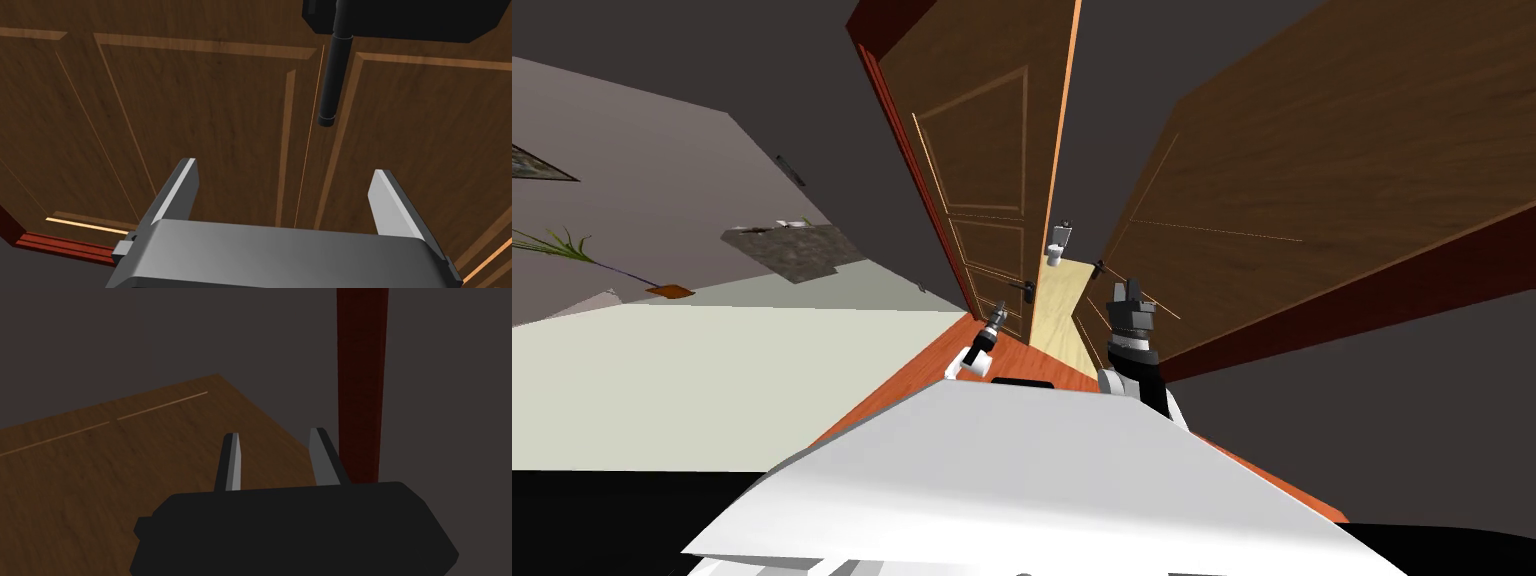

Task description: Push the door open

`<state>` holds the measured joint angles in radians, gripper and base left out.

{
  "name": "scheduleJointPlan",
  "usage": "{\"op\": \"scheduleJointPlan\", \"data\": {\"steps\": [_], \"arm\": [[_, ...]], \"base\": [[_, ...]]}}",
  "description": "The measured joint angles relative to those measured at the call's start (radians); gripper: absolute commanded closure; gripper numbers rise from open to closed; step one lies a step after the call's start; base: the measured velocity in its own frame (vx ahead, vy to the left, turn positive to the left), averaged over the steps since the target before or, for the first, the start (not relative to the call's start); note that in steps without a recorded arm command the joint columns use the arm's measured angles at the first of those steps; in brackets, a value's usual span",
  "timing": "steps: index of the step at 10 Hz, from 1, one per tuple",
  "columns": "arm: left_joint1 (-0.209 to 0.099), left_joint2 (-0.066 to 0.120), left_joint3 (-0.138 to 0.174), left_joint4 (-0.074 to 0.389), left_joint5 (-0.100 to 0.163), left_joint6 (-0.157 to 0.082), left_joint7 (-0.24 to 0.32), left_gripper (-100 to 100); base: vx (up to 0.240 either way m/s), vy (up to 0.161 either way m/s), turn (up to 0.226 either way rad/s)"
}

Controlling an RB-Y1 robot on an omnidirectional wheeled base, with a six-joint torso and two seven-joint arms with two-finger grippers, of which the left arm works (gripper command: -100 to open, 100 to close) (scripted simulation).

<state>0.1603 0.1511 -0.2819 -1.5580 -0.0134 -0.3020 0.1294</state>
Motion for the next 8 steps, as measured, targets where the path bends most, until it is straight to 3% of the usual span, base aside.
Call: {"op": "scheduleJointPlan", "data": {"steps": [5,8], "arm": [[-0.053,0.016,-0.053,0.087,-0.003,0.030,0.014,-100],[-0.066,0.013,-0.058,0.111,-0.004,0.031,0.014,-100]], "base": [[0.145,0.086,-0.096],[0.114,-0.016,-0.029]]}}
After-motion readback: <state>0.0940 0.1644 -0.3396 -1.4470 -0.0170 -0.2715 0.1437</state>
